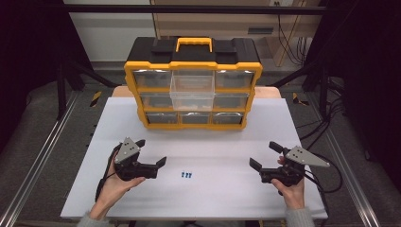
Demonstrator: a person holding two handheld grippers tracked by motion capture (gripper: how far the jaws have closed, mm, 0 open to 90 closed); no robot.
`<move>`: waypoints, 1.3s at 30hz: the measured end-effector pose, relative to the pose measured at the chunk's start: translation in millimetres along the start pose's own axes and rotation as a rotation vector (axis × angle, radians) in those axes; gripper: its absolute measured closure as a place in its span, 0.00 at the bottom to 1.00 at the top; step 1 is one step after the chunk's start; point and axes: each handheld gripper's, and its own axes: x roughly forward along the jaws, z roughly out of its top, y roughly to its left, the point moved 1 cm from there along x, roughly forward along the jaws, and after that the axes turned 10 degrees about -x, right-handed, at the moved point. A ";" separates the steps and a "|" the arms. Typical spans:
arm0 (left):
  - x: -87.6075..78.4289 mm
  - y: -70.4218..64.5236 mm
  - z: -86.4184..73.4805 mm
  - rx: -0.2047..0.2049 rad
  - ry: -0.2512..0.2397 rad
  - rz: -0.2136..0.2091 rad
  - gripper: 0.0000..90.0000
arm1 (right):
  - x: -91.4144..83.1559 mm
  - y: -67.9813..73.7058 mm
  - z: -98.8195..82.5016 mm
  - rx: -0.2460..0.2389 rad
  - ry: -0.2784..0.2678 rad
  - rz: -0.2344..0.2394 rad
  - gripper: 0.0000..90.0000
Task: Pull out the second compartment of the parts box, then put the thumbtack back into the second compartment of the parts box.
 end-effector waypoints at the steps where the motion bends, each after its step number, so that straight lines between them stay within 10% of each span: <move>1: 2.0 -1.5 -0.8 0.002 0.005 -0.001 0.00 | 0.1 -0.3 -0.2 -0.006 0.001 0.000 0.01; 39: 52.6 -33.5 -31.2 -0.028 0.184 0.025 0.13 | 2.5 1.0 -2.0 -0.016 0.012 0.010 0.01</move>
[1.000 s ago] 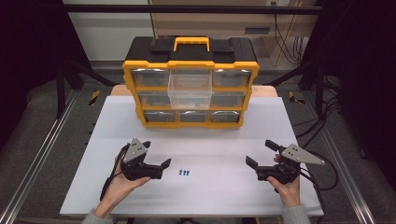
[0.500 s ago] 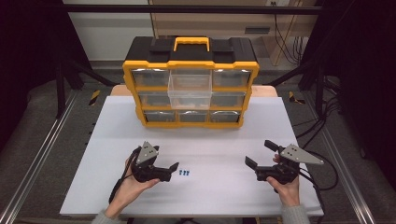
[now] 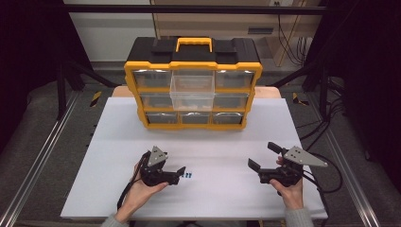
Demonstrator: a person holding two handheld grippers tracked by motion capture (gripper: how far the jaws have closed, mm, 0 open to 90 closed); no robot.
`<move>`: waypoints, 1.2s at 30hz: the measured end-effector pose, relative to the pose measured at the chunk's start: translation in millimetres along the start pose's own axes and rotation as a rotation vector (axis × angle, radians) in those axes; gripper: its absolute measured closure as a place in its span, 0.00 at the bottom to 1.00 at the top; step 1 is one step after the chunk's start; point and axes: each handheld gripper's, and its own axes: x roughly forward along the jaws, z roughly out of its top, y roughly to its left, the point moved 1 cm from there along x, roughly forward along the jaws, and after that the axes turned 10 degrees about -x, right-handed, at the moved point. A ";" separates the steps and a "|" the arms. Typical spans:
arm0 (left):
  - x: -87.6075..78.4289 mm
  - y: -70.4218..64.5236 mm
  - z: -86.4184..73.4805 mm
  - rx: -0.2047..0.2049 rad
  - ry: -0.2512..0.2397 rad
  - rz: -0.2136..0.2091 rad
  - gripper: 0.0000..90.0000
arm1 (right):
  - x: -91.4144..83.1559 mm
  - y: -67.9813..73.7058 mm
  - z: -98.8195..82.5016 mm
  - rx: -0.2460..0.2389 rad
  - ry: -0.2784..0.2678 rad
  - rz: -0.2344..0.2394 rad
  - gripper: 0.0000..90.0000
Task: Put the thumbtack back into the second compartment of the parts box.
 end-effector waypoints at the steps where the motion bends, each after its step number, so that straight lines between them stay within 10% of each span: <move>1: 0.7 -0.3 -0.1 0.006 0.004 0.005 0.14 | 0.0 -0.3 -0.2 -0.005 0.002 -0.001 0.01; 36: 18.9 -17.9 -16.3 -0.012 0.143 0.077 0.59 | 0.7 1.1 -0.4 -0.001 -0.001 0.006 0.01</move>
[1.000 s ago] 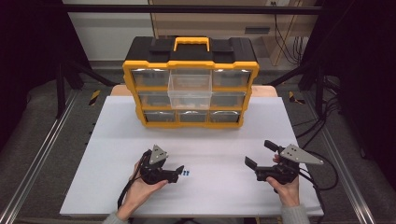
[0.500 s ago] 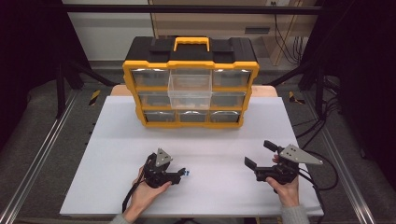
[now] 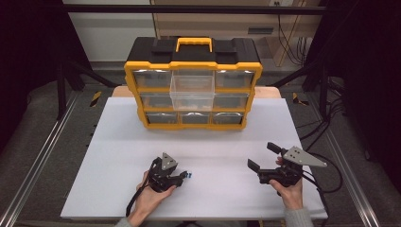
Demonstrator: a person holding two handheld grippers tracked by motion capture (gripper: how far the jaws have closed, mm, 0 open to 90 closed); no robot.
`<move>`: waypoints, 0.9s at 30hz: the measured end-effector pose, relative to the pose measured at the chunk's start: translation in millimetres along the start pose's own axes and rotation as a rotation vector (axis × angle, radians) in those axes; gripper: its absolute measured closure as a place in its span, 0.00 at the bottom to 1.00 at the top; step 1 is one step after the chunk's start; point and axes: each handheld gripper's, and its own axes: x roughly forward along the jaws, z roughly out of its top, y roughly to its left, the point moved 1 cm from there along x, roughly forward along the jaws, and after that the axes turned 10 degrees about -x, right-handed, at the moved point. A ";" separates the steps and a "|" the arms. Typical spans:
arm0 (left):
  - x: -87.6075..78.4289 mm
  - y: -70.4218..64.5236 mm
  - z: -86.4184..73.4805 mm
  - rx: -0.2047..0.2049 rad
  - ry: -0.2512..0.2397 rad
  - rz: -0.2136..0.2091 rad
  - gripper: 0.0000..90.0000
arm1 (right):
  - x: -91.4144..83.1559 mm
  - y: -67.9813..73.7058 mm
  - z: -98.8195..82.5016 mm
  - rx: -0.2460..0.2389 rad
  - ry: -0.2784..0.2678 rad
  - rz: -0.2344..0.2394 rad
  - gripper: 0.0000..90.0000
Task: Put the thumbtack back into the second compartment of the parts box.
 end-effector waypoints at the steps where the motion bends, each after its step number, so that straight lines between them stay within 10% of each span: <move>1: 0.2 -0.2 -0.2 -0.001 0.002 0.001 0.60 | 0.1 0.0 0.0 -0.001 -0.001 -0.001 0.01; 27: 2.3 -7.8 -1.6 0.007 0.015 0.006 0.80 | -1.0 -0.6 0.6 -0.002 0.001 -0.006 0.01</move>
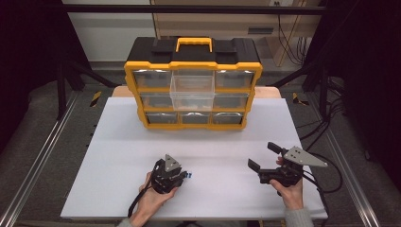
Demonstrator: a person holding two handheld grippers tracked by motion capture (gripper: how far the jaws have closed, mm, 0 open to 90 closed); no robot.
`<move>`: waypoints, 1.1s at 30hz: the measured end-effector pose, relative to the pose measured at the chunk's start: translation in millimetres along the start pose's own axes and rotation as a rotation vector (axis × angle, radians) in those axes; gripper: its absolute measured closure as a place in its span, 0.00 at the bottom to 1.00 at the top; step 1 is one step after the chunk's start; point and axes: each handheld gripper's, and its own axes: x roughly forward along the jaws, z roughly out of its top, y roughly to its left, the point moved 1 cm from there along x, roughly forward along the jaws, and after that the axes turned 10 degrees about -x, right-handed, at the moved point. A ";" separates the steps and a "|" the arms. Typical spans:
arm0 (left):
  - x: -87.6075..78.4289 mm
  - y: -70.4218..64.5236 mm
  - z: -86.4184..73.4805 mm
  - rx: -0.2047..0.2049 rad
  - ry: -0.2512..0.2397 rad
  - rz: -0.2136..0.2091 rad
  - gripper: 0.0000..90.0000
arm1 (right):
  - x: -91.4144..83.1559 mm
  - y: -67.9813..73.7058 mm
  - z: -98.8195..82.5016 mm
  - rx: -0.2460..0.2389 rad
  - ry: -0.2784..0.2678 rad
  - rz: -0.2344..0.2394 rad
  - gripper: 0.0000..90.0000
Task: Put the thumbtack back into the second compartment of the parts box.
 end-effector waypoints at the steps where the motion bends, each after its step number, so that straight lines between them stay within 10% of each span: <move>1: 0.1 -0.4 -0.2 -0.005 0.000 -0.001 0.80 | 0.1 0.1 0.0 0.001 -0.002 0.000 0.01; 33: 1.8 0.5 -0.2 -0.018 -0.002 0.001 0.94 | -0.6 0.5 0.5 0.004 0.001 0.005 0.01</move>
